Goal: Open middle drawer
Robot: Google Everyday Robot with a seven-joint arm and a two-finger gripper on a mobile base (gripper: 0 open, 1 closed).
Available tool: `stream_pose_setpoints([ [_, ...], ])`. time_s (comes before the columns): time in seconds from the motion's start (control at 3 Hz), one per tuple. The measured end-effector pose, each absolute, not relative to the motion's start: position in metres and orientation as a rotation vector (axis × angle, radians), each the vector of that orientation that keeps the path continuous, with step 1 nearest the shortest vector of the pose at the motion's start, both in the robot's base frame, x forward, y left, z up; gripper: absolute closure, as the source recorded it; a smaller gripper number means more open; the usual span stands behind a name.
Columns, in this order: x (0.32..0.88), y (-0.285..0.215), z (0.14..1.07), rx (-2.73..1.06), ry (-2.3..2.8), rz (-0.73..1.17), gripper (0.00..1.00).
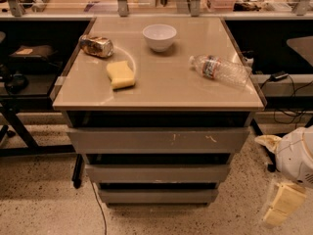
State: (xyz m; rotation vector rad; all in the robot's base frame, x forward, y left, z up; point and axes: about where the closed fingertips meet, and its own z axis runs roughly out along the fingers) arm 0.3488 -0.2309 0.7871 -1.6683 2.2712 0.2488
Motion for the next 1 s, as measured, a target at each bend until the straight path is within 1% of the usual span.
stream_pose_setpoints([
  [0.33,0.352,-0.229,0.758,-1.676,2.278,0.294,0.00],
  [0.67,0.364,-0.225,0.686,-1.688,2.261,0.394,0.00],
  [1.0,0.388,-0.219,0.612,-1.688,2.195,0.427,0.00],
])
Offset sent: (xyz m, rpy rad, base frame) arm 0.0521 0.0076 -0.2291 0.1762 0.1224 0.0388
